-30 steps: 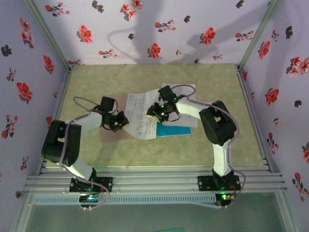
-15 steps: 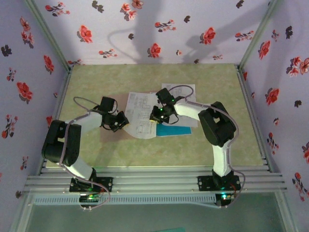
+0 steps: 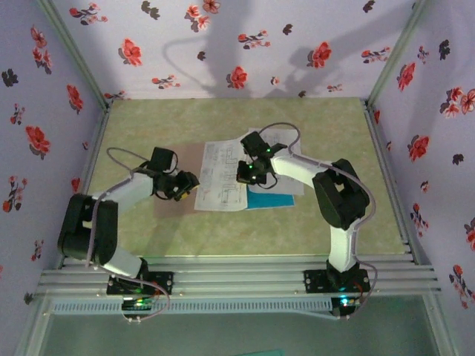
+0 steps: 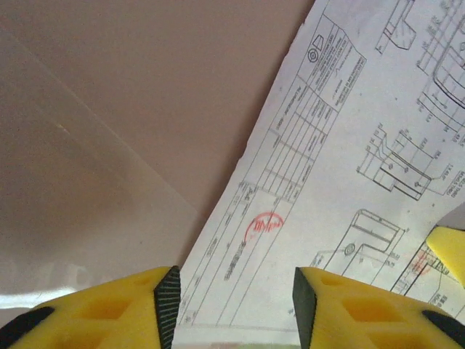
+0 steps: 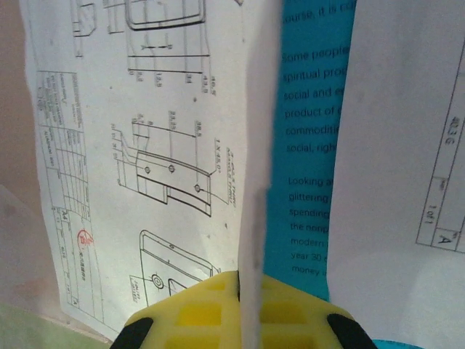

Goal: Put the files into the folder

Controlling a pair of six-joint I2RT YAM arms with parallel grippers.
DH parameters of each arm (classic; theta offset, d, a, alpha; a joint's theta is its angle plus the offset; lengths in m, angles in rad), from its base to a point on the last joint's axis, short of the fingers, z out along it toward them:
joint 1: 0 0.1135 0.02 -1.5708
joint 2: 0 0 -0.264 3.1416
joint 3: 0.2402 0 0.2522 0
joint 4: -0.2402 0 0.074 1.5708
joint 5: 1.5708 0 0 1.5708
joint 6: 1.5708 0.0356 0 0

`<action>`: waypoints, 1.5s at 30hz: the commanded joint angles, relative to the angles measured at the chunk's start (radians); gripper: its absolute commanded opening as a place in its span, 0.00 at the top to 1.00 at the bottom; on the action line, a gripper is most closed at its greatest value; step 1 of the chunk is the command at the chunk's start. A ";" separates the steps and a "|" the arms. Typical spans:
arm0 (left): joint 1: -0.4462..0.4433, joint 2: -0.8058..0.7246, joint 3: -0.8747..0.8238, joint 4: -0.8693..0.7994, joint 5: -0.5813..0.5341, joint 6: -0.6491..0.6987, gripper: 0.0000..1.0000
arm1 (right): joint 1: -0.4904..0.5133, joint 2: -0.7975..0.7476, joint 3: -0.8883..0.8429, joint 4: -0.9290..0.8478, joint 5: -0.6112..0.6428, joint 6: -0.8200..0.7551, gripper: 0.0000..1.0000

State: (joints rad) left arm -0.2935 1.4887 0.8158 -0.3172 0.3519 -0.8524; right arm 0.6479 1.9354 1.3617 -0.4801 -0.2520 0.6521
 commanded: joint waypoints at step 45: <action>0.391 -0.256 -0.277 -0.085 -0.016 -0.224 0.14 | -0.022 0.050 0.286 0.052 -0.090 -0.466 1.00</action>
State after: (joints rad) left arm 0.0788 1.2259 0.5533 -0.4030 0.3191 -1.0683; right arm 0.6300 1.9591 1.6176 -0.4248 -0.2813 0.2188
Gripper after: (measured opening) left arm 0.858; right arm 0.041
